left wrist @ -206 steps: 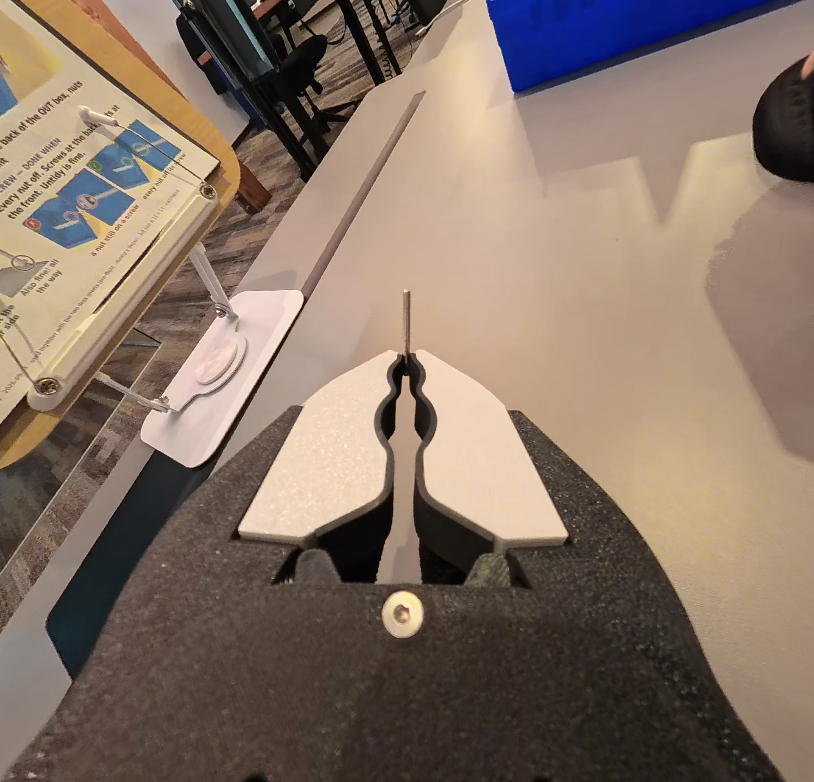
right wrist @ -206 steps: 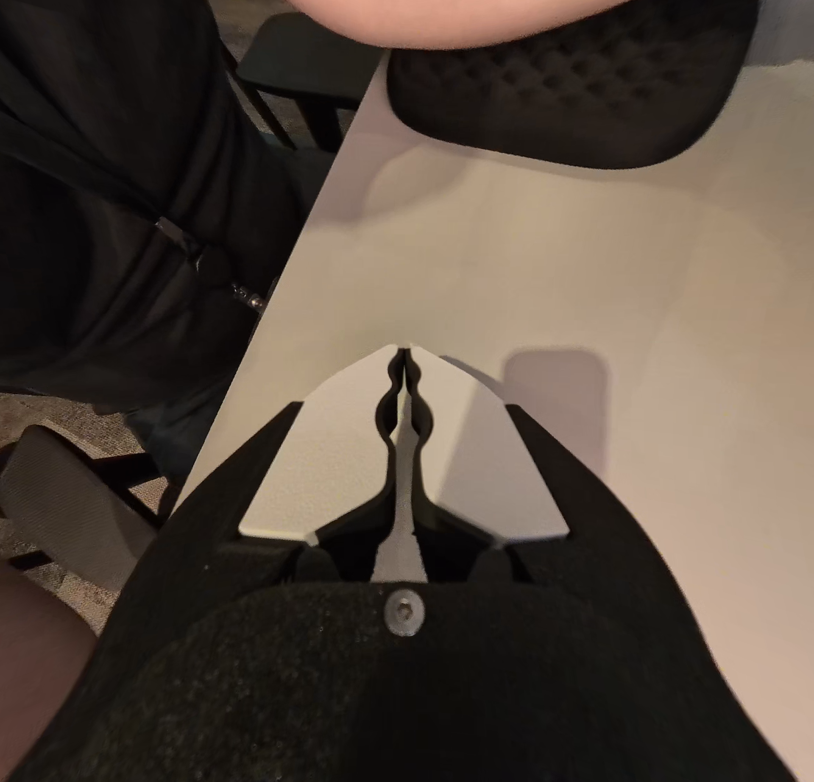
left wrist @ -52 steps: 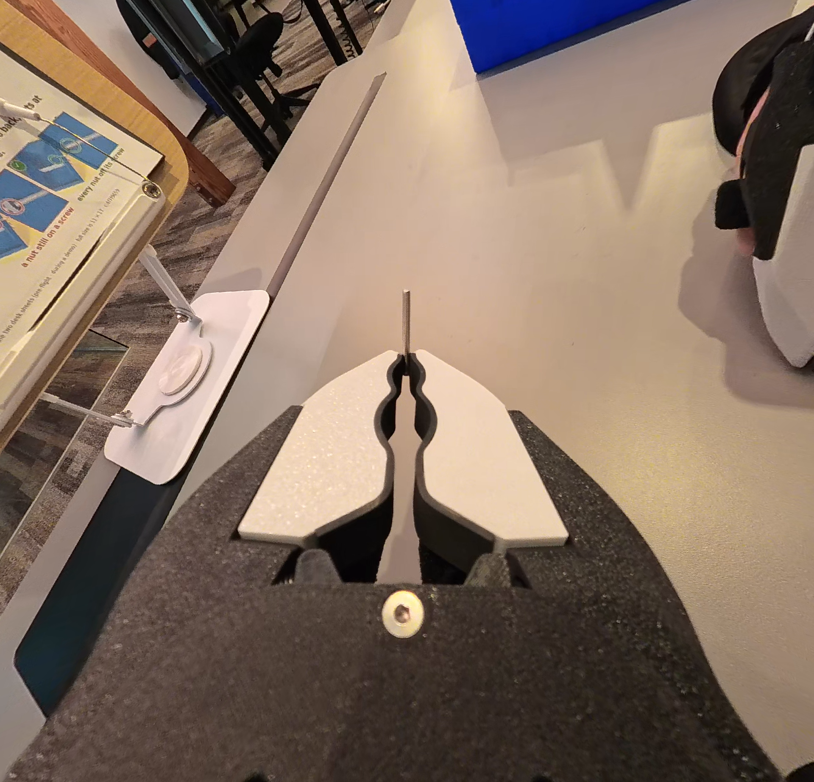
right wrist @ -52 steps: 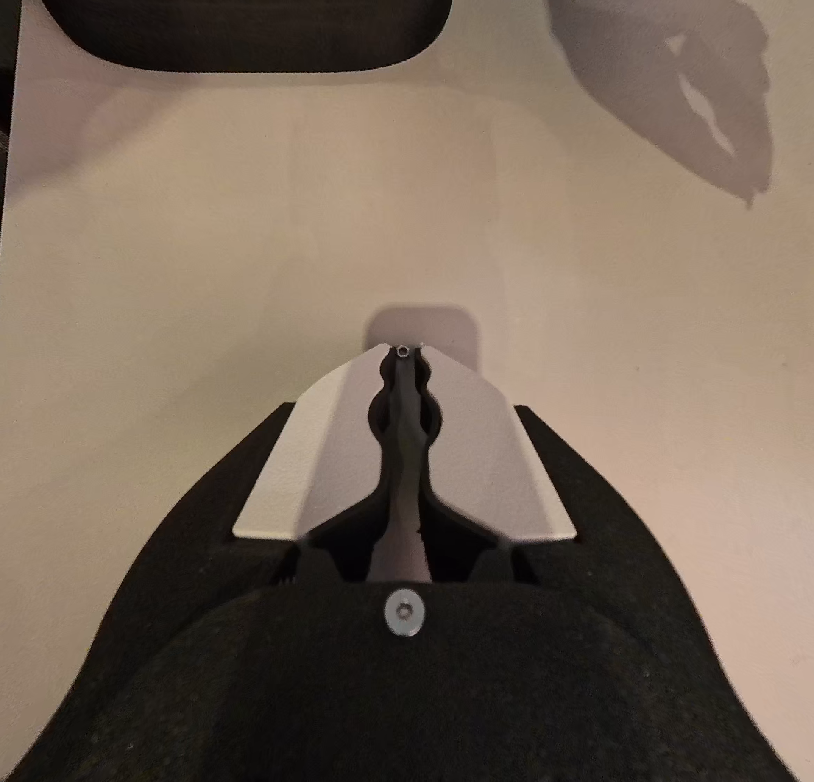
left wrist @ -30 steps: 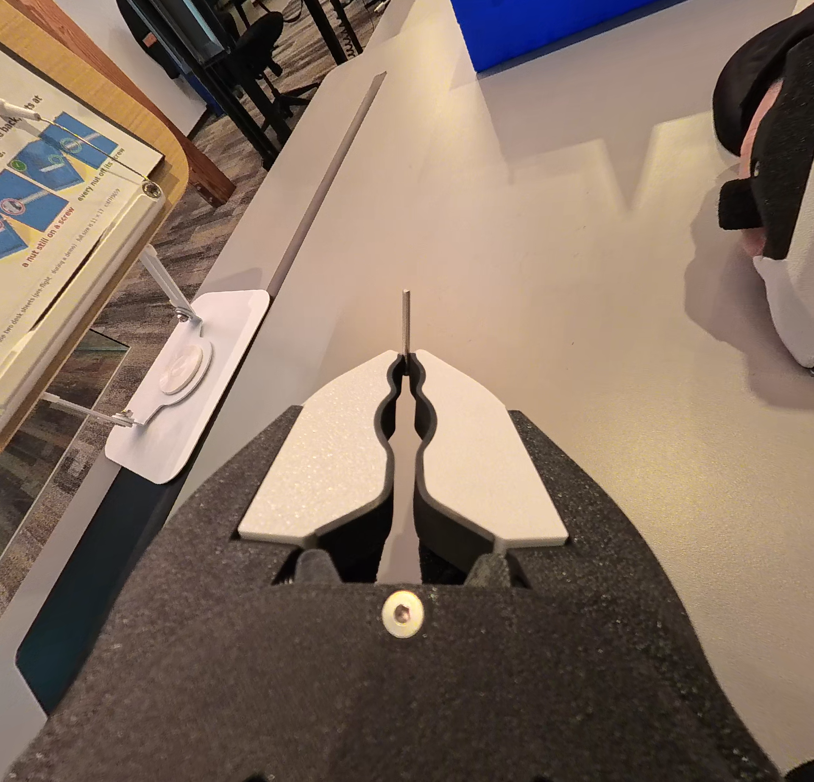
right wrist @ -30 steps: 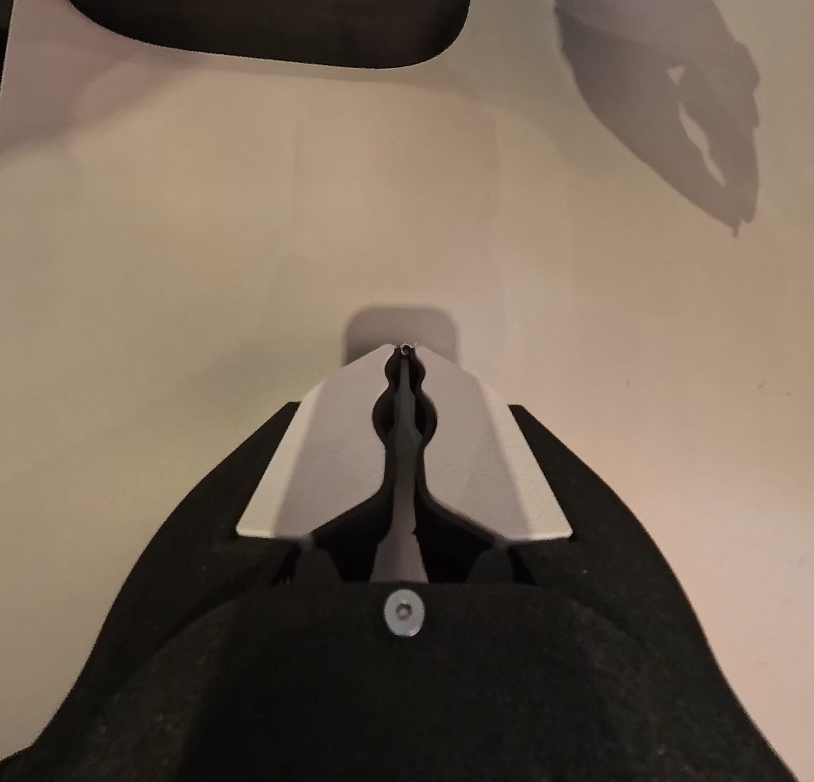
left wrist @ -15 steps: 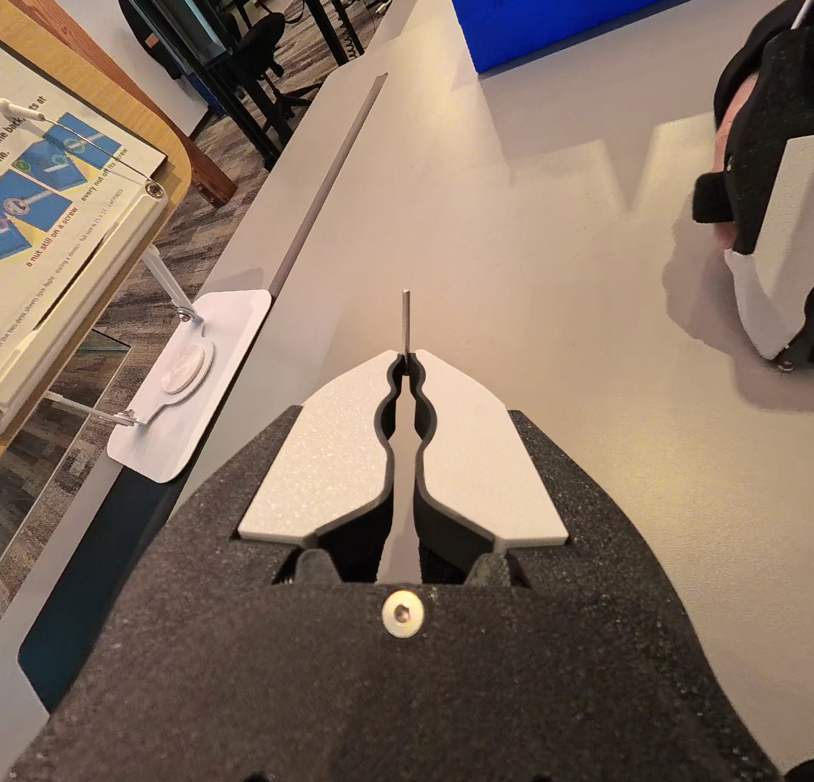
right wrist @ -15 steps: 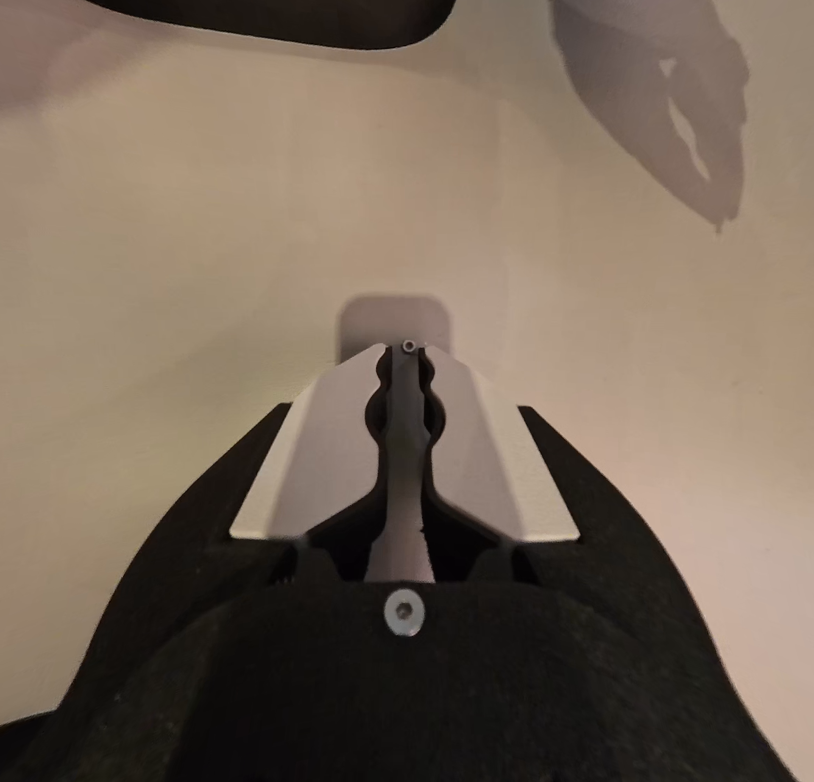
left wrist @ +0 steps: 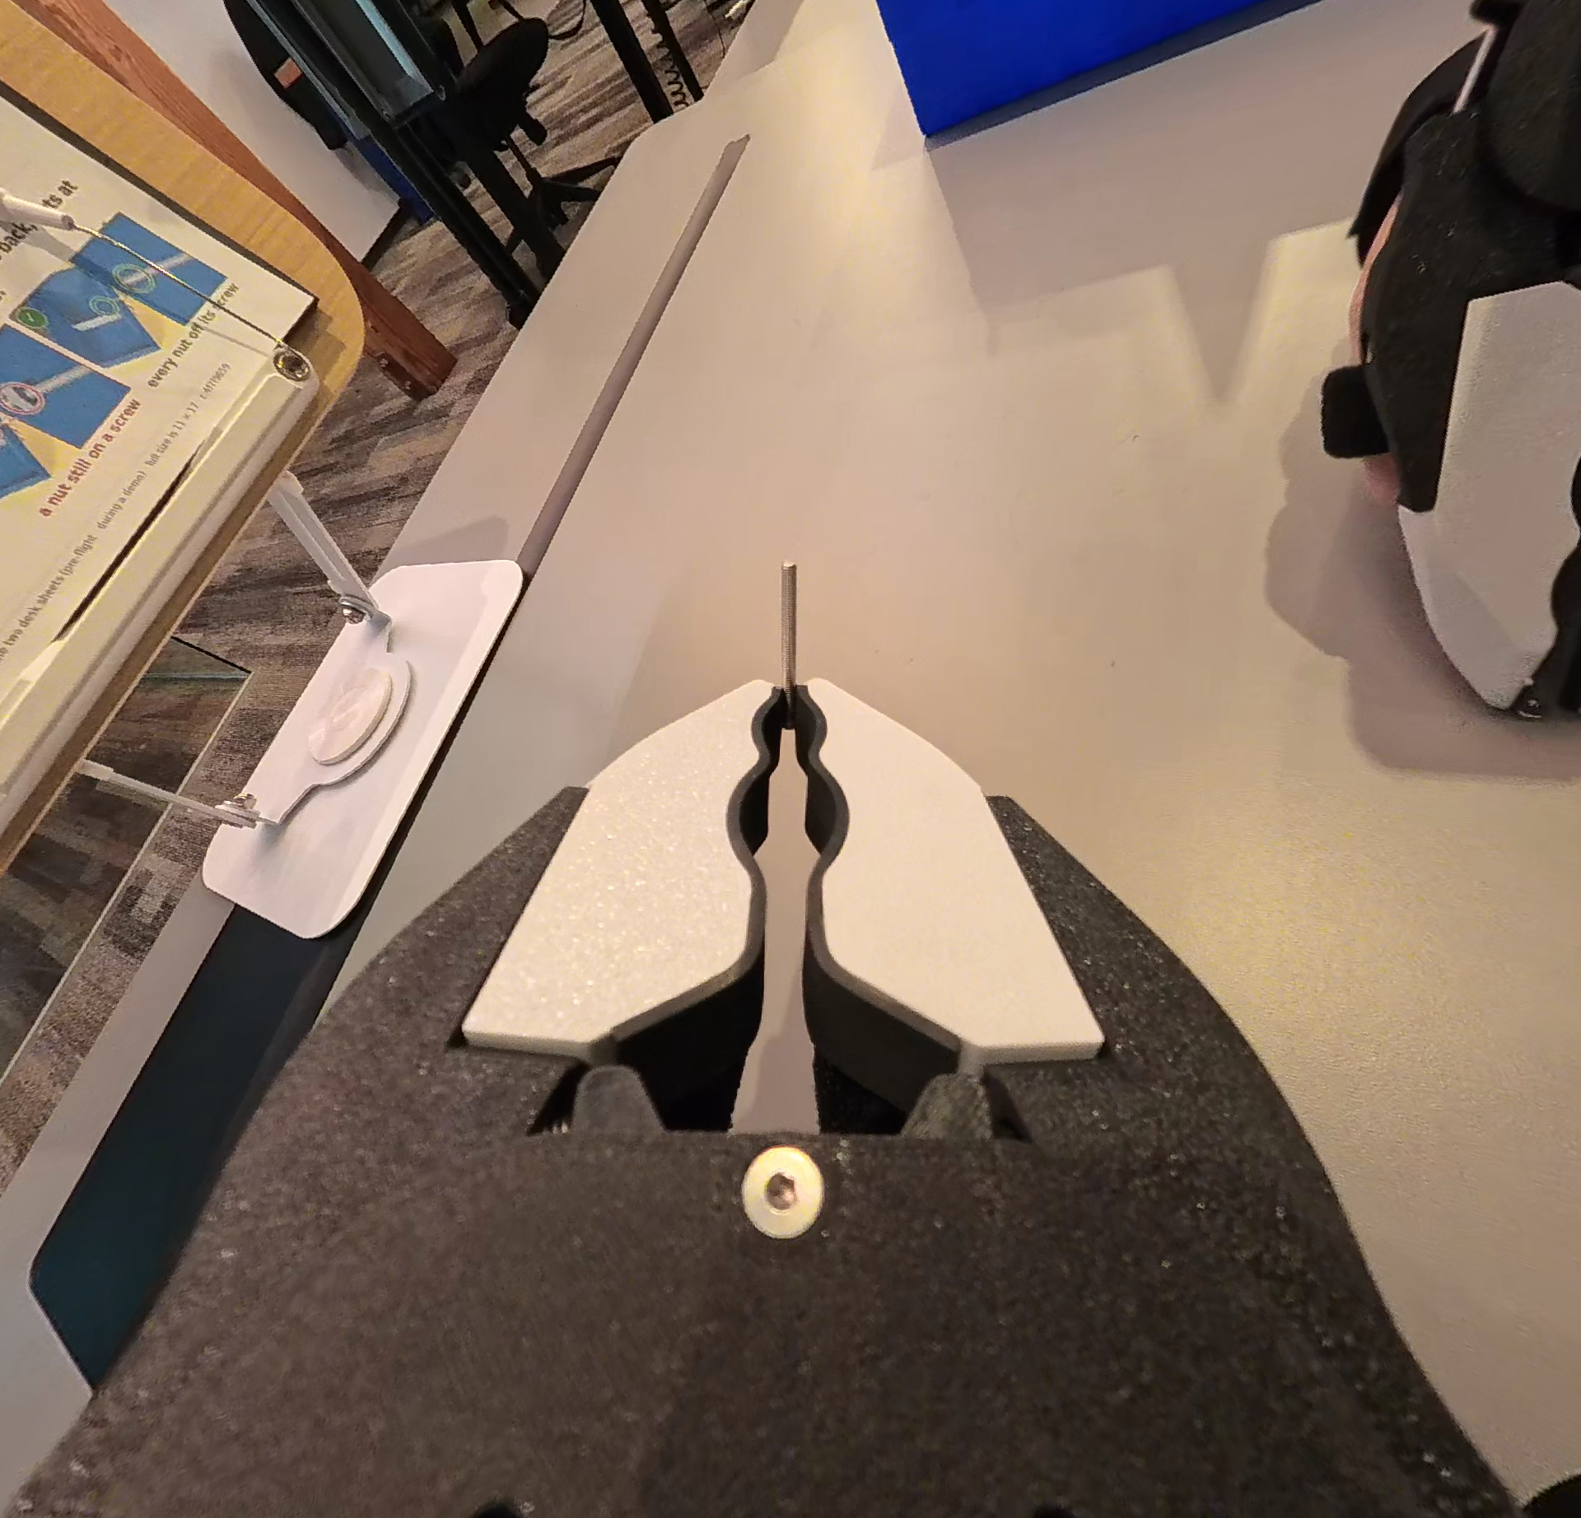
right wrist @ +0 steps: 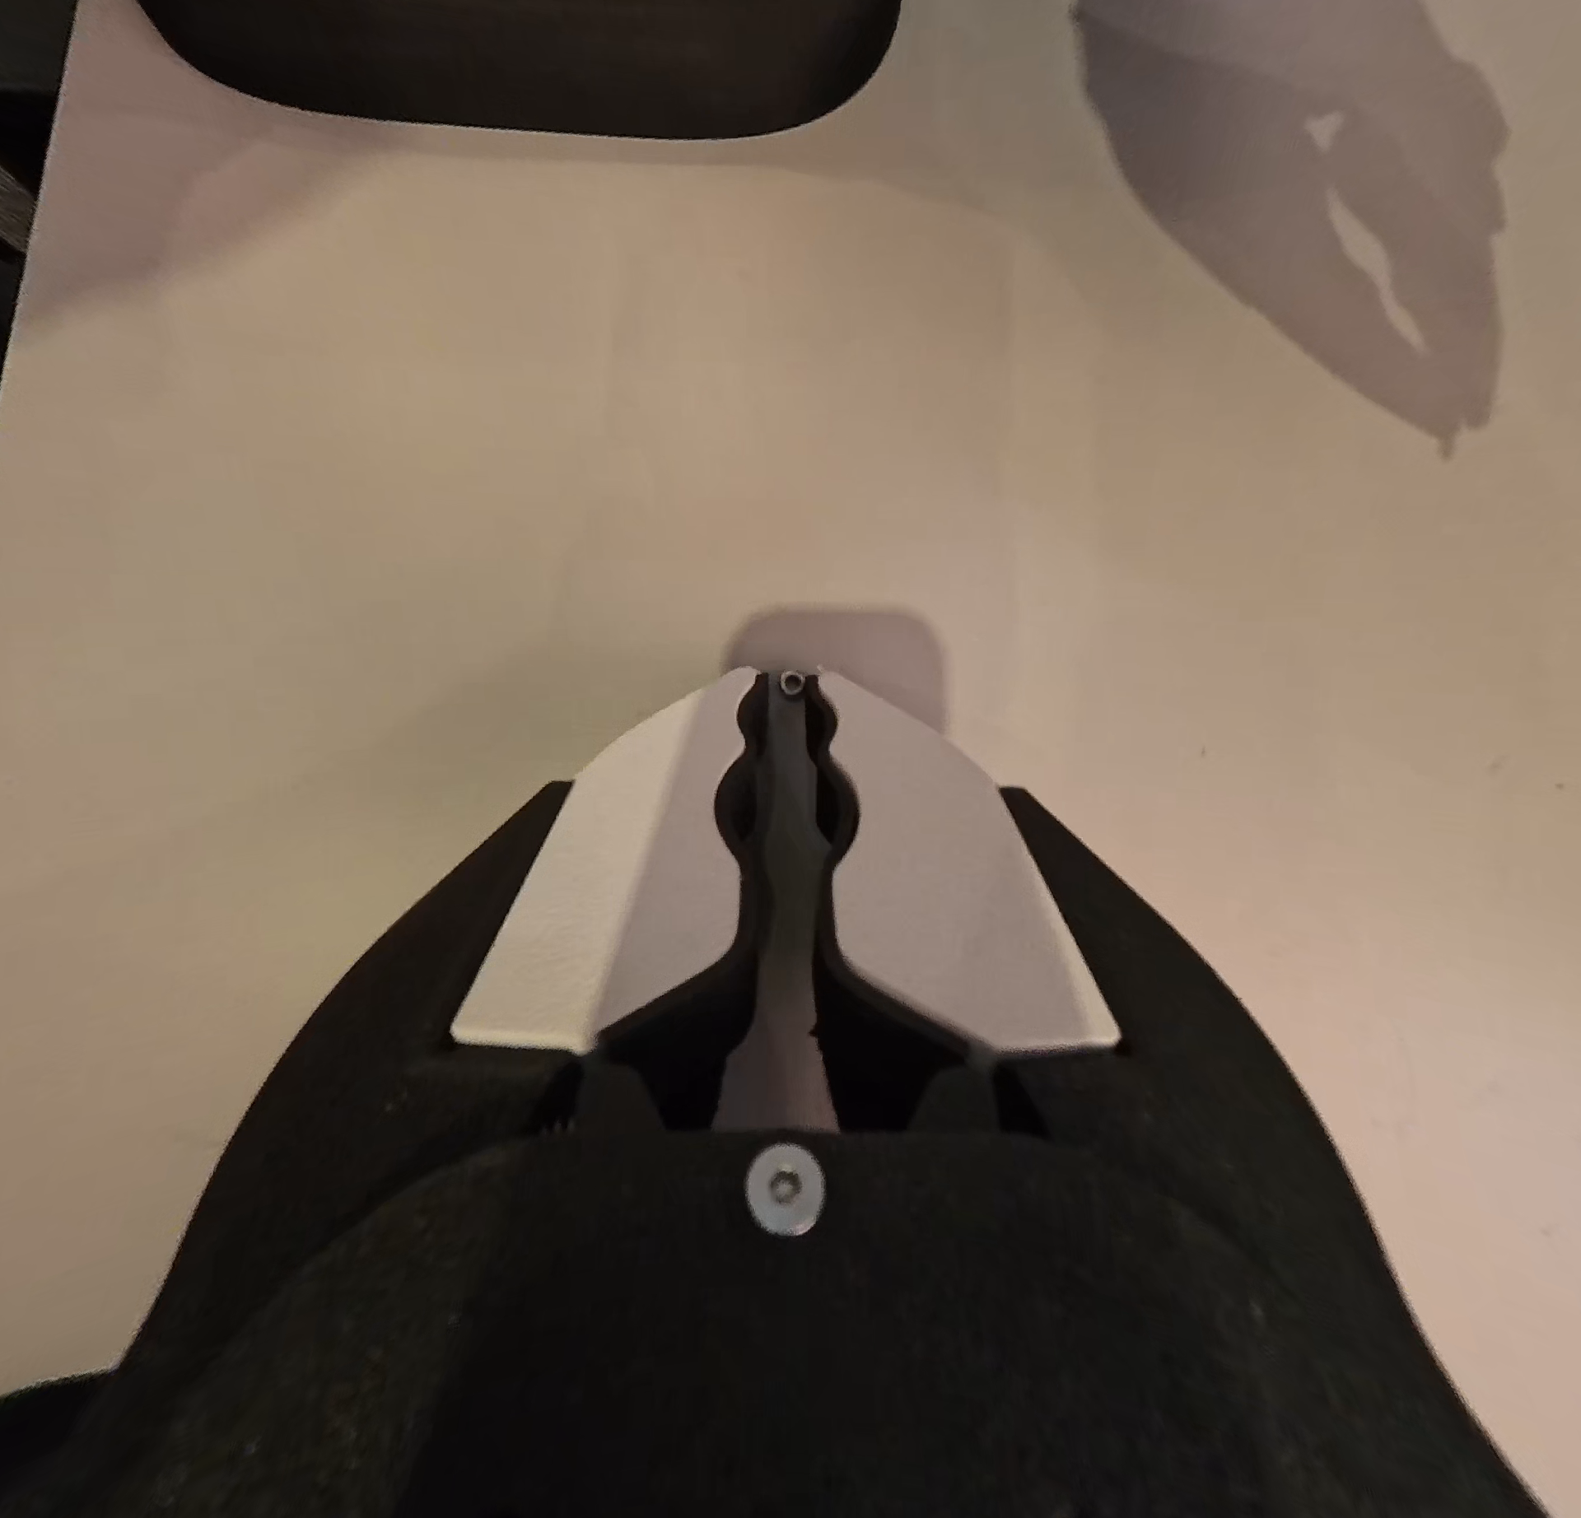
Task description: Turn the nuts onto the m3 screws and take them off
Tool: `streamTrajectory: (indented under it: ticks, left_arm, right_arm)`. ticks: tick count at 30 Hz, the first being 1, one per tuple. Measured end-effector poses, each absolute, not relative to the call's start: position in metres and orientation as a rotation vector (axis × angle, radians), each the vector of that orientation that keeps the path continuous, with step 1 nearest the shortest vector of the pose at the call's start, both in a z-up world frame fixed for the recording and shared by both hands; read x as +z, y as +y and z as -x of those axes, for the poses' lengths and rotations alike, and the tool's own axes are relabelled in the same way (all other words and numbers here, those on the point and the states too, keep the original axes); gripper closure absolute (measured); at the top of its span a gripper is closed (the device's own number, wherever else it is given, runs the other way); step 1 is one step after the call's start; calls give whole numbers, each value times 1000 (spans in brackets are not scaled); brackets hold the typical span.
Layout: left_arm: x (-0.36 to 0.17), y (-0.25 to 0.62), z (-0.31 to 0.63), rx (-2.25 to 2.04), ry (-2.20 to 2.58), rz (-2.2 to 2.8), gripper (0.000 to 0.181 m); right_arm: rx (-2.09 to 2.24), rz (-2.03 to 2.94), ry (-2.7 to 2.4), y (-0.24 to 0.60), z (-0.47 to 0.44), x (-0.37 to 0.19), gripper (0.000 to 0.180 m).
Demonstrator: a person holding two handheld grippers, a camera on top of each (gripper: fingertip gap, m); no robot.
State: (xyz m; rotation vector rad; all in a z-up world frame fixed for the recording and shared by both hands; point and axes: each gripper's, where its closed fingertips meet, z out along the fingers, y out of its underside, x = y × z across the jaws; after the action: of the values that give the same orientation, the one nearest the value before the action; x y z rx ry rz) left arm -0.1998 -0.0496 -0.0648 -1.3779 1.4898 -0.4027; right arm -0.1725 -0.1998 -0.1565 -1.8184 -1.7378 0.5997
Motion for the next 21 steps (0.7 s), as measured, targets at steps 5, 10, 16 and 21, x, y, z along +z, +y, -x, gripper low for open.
streamTrajectory:
  ticks: [5,10,16,21]
  left_arm:
    - [-65,-50,199,-402,1495,1378,179]
    - [-66,-50,199,-401,1494,1379,179]
    - [-65,-50,200,-403,1489,1378,179]
    - [-64,-50,200,-403,1489,1376,179]
  right_arm:
    - [641,1788,-1759,-200,173,-156,172]
    - [647,1776,-1778,-200,173,-156,172]
    - [648,1827,-1710,-199,174,-157,173]
    - [586,1831,-1693,-199,174,-157,173]
